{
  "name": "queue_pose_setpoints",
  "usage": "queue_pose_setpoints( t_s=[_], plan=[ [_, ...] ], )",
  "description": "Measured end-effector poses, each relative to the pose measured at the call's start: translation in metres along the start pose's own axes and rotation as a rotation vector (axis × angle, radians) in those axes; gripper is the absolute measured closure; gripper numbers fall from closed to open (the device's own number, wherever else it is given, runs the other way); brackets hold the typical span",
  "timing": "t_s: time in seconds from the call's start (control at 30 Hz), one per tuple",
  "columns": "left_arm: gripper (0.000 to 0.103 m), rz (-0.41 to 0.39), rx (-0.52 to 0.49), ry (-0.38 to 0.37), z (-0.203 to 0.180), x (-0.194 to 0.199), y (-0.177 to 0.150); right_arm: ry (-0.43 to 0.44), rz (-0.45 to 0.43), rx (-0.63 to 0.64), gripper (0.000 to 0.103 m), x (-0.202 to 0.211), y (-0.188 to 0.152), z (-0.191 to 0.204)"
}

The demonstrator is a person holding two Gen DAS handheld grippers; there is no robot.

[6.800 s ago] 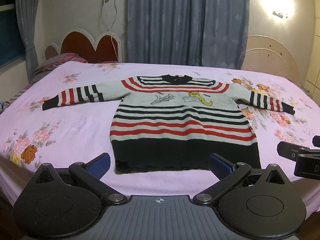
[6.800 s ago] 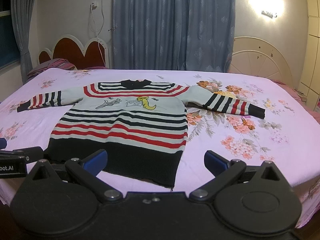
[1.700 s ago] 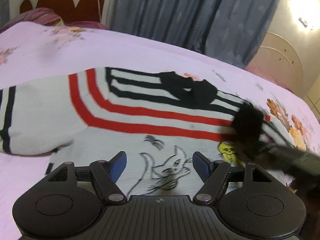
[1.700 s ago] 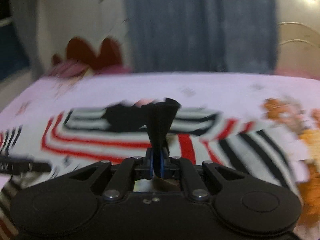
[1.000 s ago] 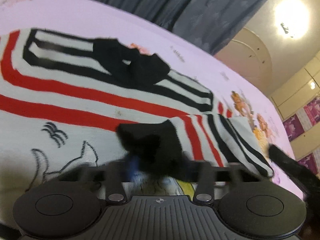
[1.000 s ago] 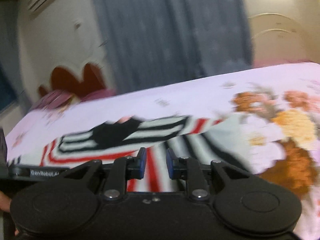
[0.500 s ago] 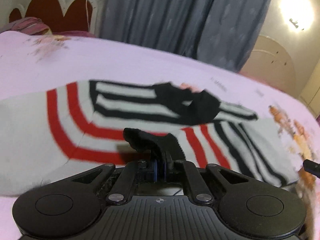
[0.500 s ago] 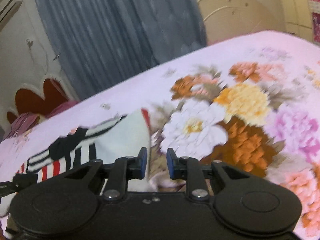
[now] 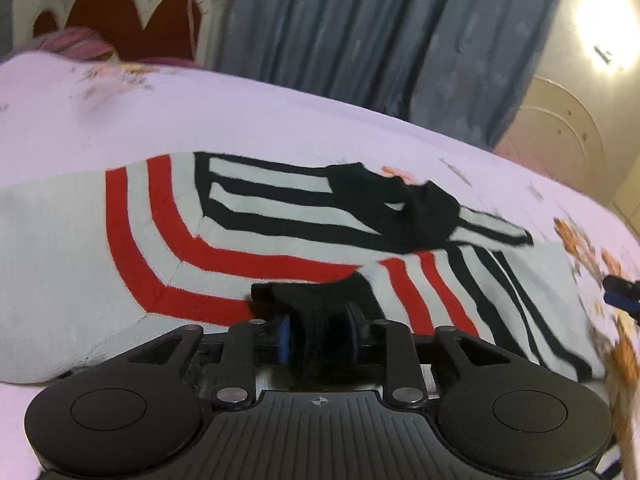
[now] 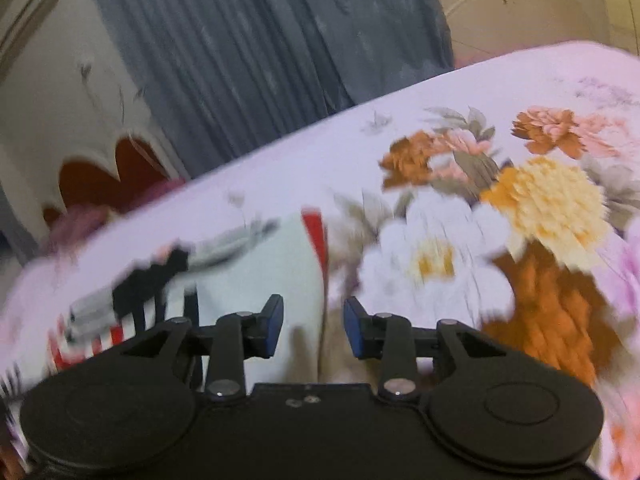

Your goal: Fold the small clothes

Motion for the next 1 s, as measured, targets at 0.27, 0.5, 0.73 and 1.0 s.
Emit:
queue_pose_setpoints(
  t_s=[0.27, 0.5, 0.73, 1.0],
  plan=[
    [0.1, -0.022, 0.057, -0.029, -0.001, -0.012, 0.004, 0.084, 0.142, -0.026, 0.09, -0.08, 0.019, -0.013],
    [0.1, -0.082, -0.117, 0.088, -0.007, -0.02, -0.006, -0.011, 0.128, 0.166, 0.093, -0.079, 0.001, -0.003],
    [0.077, -0.151, -0.065, 0.194, 0.003, 0.004, 0.004, -0.073, 0.049, 0.218, 0.063, -0.051, 0.01, 0.002],
    [0.059, -0.053, -0.218, -0.115, -0.127, -0.029, 0.014, 0.173, 0.217, 0.468, 0.078, -0.086, -0.035, 0.096]
  ],
)
Point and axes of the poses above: each gripper's, at about its wrist camera, not at the fingertips, and x roughly against the way its jaws point, z to its left, y to its top, the point moved 5 cm from there along -x, roughly the way its jaws point, and after that the axes turned 7 degrees about y, right-handed, at the moved point
